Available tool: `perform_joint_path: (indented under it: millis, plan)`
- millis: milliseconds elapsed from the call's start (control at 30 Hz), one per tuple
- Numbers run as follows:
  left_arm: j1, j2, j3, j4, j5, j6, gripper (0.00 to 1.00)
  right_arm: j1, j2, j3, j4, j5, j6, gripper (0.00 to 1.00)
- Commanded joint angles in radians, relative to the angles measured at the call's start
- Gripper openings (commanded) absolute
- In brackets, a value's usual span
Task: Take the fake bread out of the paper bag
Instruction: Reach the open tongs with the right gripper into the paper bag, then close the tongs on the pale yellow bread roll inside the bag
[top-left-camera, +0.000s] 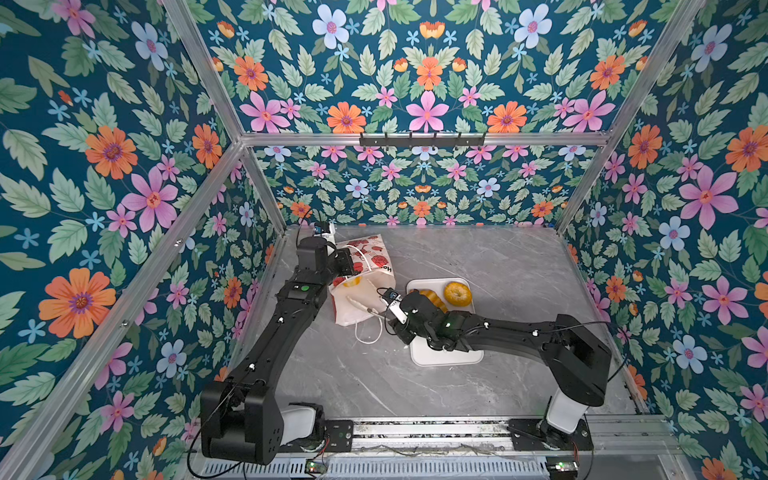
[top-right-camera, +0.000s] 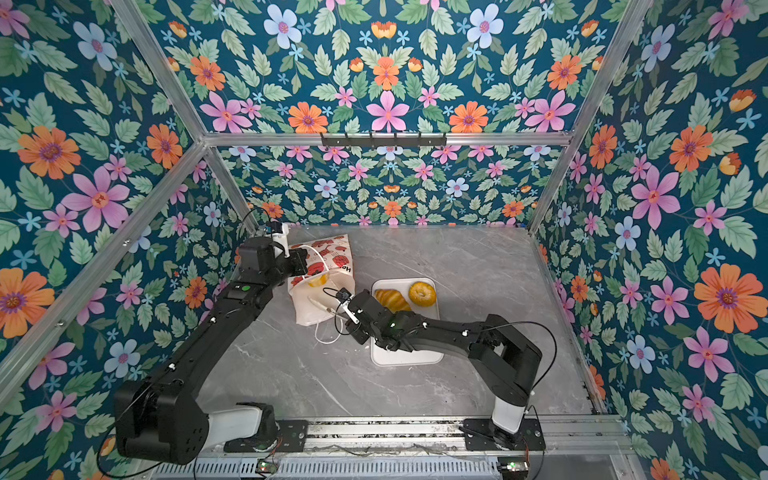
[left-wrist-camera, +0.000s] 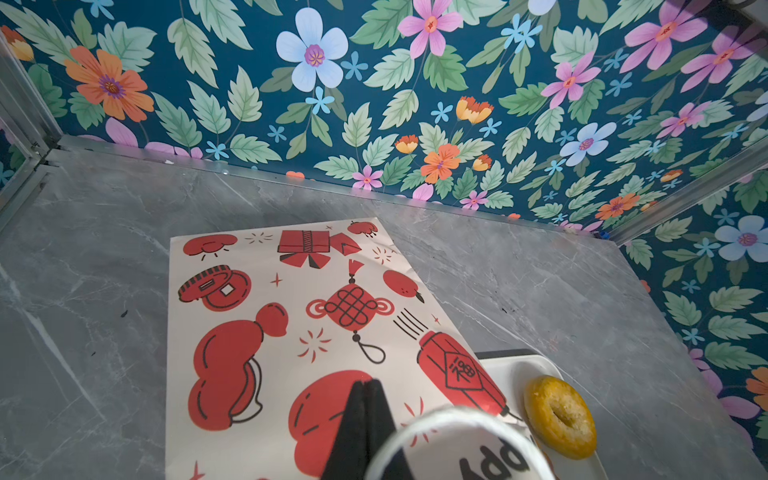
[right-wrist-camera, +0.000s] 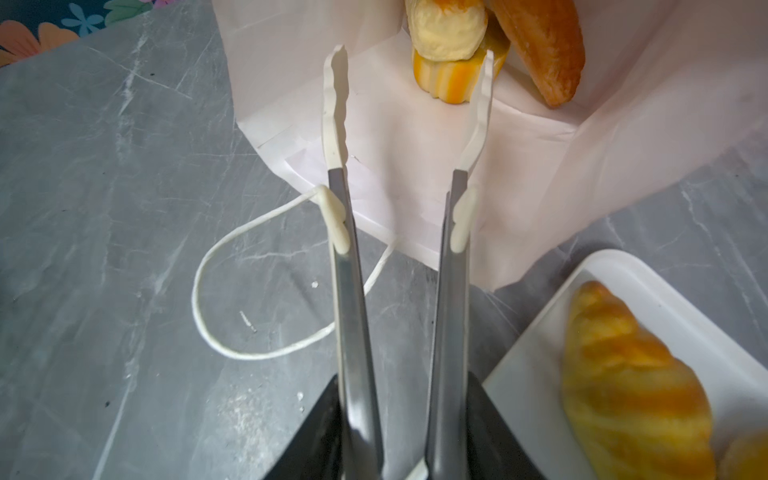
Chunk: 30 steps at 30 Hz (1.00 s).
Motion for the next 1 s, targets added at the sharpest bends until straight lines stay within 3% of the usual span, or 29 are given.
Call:
perform_joint_path:
  millis: [0, 333, 967]
  plan:
    - [-0.001, 0.005, 0.009, 0.010, 0.003, 0.005, 0.00, 0.000, 0.035, 0.039, 0.070, 0.055, -0.046, 0.43]
    - [-0.001, -0.005, 0.013, -0.004, 0.000, 0.015, 0.00, -0.015, 0.152, 0.154, 0.070, 0.072, -0.053, 0.43]
    - [0.000, -0.013, 0.005, -0.009, 0.002, 0.019, 0.00, -0.057, 0.218, 0.234, 0.036, -0.031, -0.005, 0.41]
